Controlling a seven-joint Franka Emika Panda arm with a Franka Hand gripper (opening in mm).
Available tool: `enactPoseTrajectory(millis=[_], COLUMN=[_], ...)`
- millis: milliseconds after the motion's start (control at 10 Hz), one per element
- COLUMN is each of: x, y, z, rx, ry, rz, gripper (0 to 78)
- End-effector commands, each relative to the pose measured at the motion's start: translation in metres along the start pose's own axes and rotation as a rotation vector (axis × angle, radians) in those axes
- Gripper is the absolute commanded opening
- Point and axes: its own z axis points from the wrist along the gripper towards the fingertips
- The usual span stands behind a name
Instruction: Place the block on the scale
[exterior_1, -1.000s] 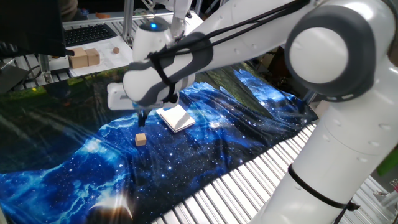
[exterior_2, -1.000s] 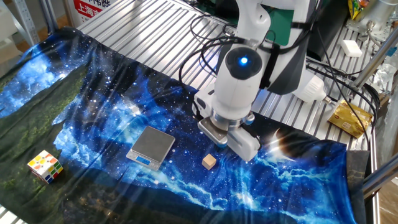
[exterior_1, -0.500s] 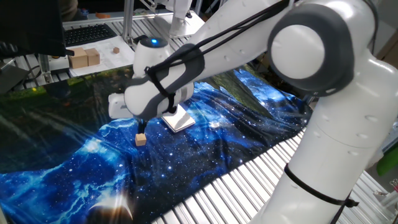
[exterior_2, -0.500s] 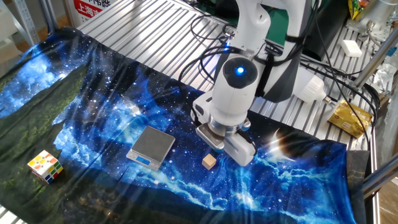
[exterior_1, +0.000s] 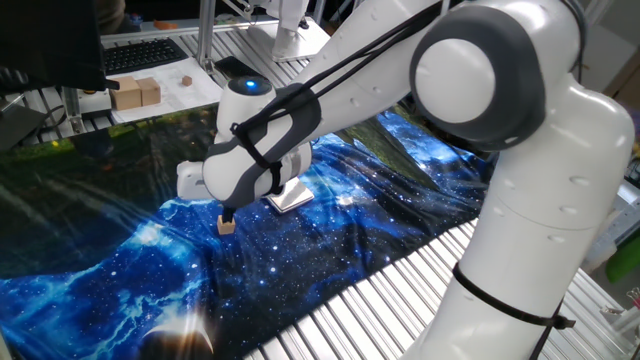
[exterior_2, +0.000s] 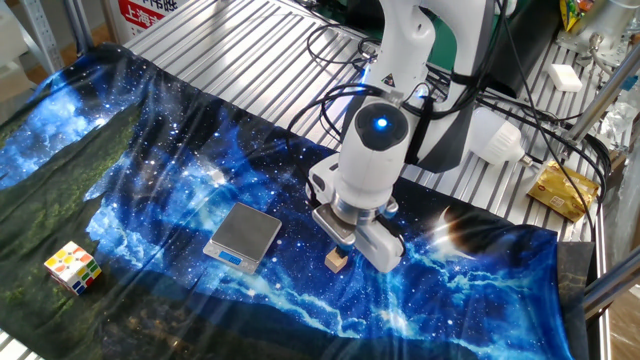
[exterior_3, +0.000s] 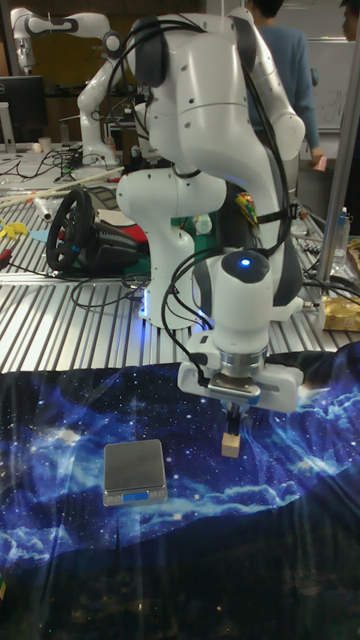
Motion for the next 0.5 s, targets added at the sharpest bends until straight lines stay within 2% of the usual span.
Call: enactPoseTrajectory(millis=[100,500], x=[-0.0024,-0.0024], y=[-0.0006,-0.0006], z=[0.0040,0.0040], rx=[0.001,0.003], ry=[-0.011,-0.017], rz=[0.043,0.105], gripper=[0.0,0.0])
